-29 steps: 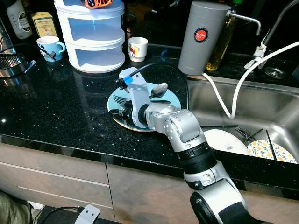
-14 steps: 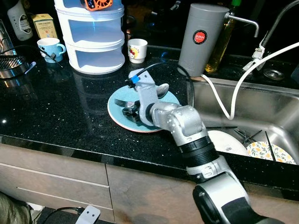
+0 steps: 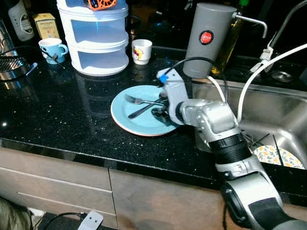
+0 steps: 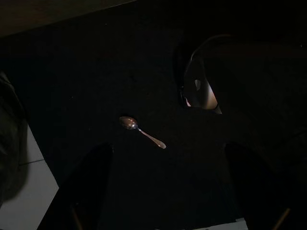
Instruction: Kitchen organization
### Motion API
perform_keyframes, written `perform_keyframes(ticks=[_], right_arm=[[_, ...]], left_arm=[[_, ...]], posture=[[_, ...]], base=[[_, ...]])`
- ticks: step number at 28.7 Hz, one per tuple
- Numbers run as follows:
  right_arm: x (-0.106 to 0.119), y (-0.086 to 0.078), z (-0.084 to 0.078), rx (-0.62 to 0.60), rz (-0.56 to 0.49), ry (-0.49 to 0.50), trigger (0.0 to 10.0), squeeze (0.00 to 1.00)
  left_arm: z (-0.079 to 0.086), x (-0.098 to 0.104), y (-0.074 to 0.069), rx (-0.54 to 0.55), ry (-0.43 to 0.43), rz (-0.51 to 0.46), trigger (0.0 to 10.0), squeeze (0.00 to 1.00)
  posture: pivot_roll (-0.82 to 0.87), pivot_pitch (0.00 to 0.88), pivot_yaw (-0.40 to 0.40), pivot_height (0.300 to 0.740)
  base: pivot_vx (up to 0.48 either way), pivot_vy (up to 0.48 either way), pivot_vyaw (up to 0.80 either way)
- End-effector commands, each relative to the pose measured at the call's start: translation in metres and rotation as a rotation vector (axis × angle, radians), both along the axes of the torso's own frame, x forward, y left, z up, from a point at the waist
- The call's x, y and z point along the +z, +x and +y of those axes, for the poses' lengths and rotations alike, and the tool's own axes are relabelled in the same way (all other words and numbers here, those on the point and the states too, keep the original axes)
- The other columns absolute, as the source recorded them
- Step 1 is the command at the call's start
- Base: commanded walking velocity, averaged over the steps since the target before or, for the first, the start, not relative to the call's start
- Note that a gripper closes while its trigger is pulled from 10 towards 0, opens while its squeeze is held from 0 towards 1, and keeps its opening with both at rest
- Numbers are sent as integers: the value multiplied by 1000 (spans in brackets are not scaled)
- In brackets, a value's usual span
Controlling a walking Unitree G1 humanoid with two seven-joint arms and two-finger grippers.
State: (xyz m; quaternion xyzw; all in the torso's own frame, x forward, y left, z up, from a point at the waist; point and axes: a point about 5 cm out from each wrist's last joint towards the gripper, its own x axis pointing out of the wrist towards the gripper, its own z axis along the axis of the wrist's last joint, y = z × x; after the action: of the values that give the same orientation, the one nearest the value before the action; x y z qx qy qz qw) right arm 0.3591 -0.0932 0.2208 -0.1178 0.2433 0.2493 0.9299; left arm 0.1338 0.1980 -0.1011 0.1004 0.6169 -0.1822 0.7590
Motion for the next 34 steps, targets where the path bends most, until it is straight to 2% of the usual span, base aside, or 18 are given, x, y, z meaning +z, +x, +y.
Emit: perform_keyframes(ticks=[1,4,7,14,17,21,23,27,28,32,34], right_arm=[[-8,-2,-3,-7,36,-21,10000,0],[-3,-1,-5,-14,24,-1,10000,0],[11,4,0,4,-66,75,10000,0],[25,6,7,62,-152,107,10000,0],[28,8,8,79,-173,97,10000,0],[27,10,9,105,-192,26,10000,0],[18,13,6,97,-131,-24,10000,0],[9,19,1,28,-59,-29,10000,0],[5,20,1,-4,-20,13,10000,0],[2,21,4,-19,-1,49,10000,0],[-2,20,10,-25,32,109,10000,0]], left_arm=[[-12,-4,-8,-15,-43,37,10000,0],[-11,-4,-8,-18,-42,38,10000,0],[-11,-4,-9,-20,-40,39,10000,0],[-12,-4,-9,-21,-40,40,10000,0],[-12,-4,-9,-22,-41,39,10000,0],[-13,-4,-9,-22,-42,39,10000,0],[-13,-4,-9,-22,-43,39,10000,0],[-13,-4,-9,-23,-43,40,10000,0],[-13,-4,-9,-23,-44,40,10000,0],[-13,-4,-9,-23,-44,40,10000,0],[-13,-4,-10,-25,-44,40,10000,0]], posture=[[-19,0,-88,740],[-20,0,-85,740],[-17,0,-81,740],[-13,0,-85,740],[-10,0,-88,740],[-9,0,-91,740],[-10,0,-92,740],[-6,0,-100,740],[-2,0,-103,740],[-2,0,-103,740],[-3,0,-103,740]], base=[[0,0,0],[0,0,0],[0,0,0],[0,0,0],[0,0,0],[0,0,0],[0,0,0],[0,0,0],[0,0,0],[0,0,0],[0,0,0]])
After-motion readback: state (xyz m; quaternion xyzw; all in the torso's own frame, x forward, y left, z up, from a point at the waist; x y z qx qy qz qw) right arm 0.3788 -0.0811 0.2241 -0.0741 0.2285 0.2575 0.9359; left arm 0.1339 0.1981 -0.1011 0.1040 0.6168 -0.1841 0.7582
